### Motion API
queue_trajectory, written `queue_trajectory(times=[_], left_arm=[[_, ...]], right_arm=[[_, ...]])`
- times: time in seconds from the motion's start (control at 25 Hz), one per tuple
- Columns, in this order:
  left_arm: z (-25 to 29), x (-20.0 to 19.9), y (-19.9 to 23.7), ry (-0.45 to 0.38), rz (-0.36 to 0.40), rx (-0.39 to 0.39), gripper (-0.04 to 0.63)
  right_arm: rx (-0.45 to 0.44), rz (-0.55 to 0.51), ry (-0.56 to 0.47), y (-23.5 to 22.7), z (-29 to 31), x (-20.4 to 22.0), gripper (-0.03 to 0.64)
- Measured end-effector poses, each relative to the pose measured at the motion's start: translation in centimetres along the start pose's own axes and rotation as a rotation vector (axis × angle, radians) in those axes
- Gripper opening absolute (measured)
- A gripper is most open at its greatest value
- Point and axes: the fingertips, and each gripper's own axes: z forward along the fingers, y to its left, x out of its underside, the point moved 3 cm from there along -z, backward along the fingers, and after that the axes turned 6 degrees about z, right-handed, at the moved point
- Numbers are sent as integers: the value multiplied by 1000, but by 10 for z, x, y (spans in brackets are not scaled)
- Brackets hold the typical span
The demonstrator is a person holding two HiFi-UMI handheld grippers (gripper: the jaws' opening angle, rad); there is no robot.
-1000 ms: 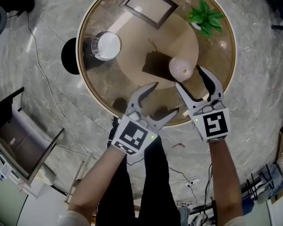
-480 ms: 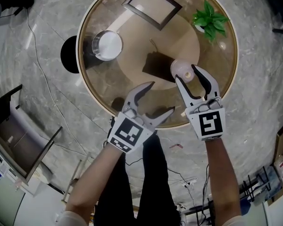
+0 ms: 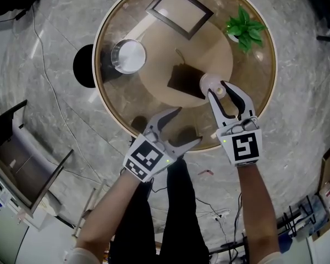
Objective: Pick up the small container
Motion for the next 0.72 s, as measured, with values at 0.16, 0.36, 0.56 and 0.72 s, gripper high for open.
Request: queue_trajectory(times=[0.16,0.36,0.56,0.72], left_arm=[[-3,5,-1,15,-52,43,407],[-3,-1,-9,-10,-194,200,422],[-6,-4,-18,-50,-356,351,453],[-9,-7,-18,-115,-505,439,493]], right_arm=[[-32,-2,3,8,-5,-4,150],[-101,33,1,21,-17,-16,150],[-193,25,7,40,-33,-27,150],[-221,61,11,47,-47,-33,150]])
